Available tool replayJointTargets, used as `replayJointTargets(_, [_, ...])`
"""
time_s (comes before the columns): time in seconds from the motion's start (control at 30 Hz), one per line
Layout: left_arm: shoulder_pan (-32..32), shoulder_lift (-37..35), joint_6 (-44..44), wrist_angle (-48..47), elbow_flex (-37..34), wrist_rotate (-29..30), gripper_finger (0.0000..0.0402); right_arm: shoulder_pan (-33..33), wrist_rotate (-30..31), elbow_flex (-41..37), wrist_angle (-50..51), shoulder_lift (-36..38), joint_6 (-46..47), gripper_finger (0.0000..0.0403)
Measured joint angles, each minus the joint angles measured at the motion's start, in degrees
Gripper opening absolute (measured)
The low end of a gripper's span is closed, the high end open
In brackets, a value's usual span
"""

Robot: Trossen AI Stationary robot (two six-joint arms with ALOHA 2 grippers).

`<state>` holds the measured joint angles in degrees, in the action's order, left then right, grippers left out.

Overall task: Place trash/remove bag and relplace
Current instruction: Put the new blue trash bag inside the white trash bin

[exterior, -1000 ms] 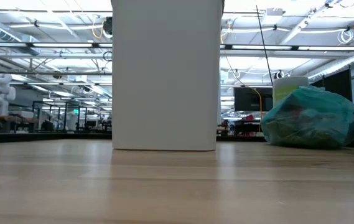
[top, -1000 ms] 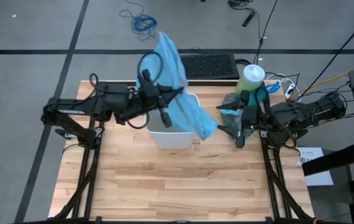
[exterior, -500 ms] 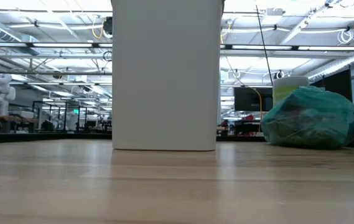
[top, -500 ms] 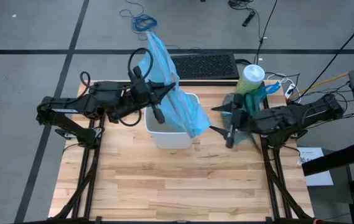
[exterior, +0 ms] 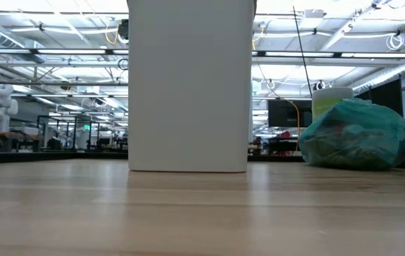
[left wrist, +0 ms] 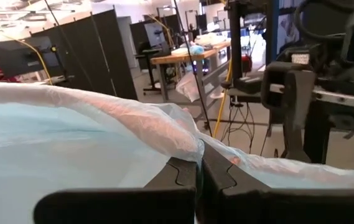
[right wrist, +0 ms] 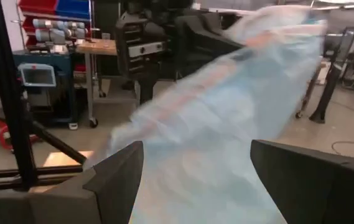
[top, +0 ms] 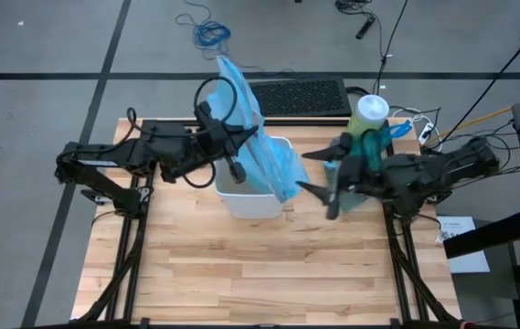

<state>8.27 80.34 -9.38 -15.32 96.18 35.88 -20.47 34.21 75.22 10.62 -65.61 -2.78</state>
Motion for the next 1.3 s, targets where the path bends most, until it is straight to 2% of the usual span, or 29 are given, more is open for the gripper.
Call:
replayJointTargets(0.17, [-0.1,1.2,-1.1,-0.3,0.0,1.0,0.0,0.2,0.5,0.1,-9.9,-5.2,-3.8,0.029])
replayJointTargets(0.33, [-0.1,1.7,-1.6,1.2,0.0,1.2,0.0,1.4,0.9,1.7,-12.6,-9.6,-5.1,0.029])
replayJointTargets(0.4, [-0.1,1.7,-1.8,1.8,0.0,1.2,0.0,1.9,2.8,3.3,-12.6,-11.2,-4.6,0.029])
replayJointTargets(0.53, [0.4,1.7,-1.9,2.2,0.0,1.2,0.0,3.0,10.7,6.0,-12.6,-13.7,-6.6,0.028])
replayJointTargets(0.6, [0.9,1.7,-2.4,2.2,0.0,1.2,0.0,3.4,14.3,6.6,-12.4,-14.3,-8.5,0.0255])
replayJointTargets(0.67, [1.5,1.7,-3.2,2.8,0.0,1.1,0.0,4.2,16.2,6.8,-12.6,-14.4,-9.5,0.0209])
replayJointTargets(0.83, [2.5,1.7,-3.5,3.3,0.0,-0.2,0.0,6.1,16.9,6.9,-12.5,-14.4,-11.7,0.0037])
replayJointTargets(0.87, [2.8,1.7,-3.5,3.3,0.0,-0.5,0.0,6.3,16.9,6.9,-12.5,-14.4,-12.7,0.0019])
replayJointTargets(1.07, [5.3,1.5,-7.6,3.5,0.0,-3.2,0.0,5.4,16.7,7.6,-12.5,-13.8,-15.9,0.0002])
replayJointTargets(1.3, [9.1,1.4,-16.2,3.9,0.8,-3.0,0.0002,2.9,18.1,12.1,-12.6,-13.5,-21.9,0.0])
